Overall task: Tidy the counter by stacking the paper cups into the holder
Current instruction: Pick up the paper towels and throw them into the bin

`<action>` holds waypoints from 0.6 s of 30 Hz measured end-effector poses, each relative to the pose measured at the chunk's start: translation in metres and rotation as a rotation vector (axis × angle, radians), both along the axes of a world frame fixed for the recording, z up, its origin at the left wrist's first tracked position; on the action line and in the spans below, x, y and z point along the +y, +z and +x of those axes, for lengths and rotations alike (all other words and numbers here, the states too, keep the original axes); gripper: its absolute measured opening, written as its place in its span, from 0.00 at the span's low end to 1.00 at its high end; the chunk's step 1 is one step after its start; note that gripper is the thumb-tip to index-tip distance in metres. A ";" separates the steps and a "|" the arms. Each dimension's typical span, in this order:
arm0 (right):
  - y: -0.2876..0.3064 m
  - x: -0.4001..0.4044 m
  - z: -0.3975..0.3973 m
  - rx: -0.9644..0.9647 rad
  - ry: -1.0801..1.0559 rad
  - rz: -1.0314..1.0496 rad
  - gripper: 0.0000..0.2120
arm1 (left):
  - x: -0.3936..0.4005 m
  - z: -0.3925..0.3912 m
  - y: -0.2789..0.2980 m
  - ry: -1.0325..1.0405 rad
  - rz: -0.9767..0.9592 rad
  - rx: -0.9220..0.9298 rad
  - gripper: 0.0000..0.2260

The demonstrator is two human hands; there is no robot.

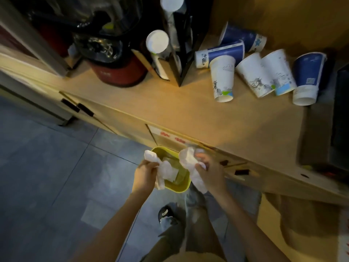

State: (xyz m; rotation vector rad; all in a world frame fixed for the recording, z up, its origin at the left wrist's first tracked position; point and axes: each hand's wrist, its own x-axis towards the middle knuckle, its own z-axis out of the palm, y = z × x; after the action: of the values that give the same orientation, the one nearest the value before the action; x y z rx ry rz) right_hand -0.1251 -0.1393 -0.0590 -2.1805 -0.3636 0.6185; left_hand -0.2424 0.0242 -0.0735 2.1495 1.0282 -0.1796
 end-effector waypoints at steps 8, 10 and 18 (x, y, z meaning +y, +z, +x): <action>-0.114 0.025 -0.029 0.220 0.088 -0.081 0.14 | 0.010 -0.021 -0.084 0.023 -0.099 0.075 0.14; -0.150 0.032 -0.029 0.275 0.069 -0.073 0.16 | 0.012 -0.024 -0.116 0.063 -0.112 0.076 0.15; -0.310 0.050 -0.020 0.196 0.106 -0.175 0.09 | 0.023 -0.007 -0.264 0.040 -0.080 0.072 0.13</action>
State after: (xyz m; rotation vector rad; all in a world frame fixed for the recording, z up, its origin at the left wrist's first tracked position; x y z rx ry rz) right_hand -0.1450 -0.0889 -0.3688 -2.2512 -0.3325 0.9467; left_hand -0.2497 0.0471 -0.3374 2.0618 1.0857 -0.2770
